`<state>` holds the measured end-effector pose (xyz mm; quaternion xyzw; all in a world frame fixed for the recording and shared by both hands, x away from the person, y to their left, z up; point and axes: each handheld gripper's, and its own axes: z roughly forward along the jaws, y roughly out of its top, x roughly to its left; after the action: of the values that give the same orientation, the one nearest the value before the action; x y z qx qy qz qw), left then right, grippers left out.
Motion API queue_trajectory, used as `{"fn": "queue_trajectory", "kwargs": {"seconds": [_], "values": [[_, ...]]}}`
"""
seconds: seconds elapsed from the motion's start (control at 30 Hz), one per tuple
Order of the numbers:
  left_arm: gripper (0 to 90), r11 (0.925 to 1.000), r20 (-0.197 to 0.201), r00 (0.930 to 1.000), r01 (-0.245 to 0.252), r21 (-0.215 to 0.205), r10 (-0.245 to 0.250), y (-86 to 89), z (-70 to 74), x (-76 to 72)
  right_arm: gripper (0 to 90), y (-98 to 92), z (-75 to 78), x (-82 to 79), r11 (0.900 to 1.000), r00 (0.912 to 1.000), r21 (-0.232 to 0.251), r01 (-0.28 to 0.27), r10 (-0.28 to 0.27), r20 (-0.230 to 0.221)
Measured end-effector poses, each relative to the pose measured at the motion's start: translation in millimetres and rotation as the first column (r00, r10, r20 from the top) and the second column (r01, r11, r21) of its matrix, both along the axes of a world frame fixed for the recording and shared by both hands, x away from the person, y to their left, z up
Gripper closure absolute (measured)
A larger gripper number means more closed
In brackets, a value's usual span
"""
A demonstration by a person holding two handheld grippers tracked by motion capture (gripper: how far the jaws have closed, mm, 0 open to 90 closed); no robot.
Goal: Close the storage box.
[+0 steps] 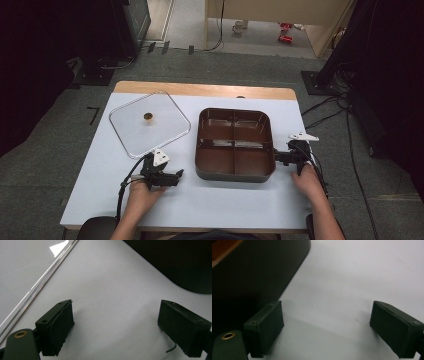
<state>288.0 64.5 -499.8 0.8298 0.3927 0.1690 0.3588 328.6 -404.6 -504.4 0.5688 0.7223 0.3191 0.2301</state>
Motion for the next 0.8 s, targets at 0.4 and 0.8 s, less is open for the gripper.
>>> {"fn": "queue_trajectory", "kwargs": {"seconds": [0.4,0.8], "values": [[13.5,1.0000,-0.003,1.0000,-0.006,-0.003,0.006,-0.2,0.2,-0.1,11.0,0.0,0.0,0.0,1.000,1.0000,0.000,0.000,0.000,0.000],[14.7,0.9988,-0.080,0.9956,-0.047,0.017,0.048,-5.7,8.8,5.0,11.0,0.0,0.0,0.0,1.000,1.0000,0.000,0.000,0.000,0.001]]}}
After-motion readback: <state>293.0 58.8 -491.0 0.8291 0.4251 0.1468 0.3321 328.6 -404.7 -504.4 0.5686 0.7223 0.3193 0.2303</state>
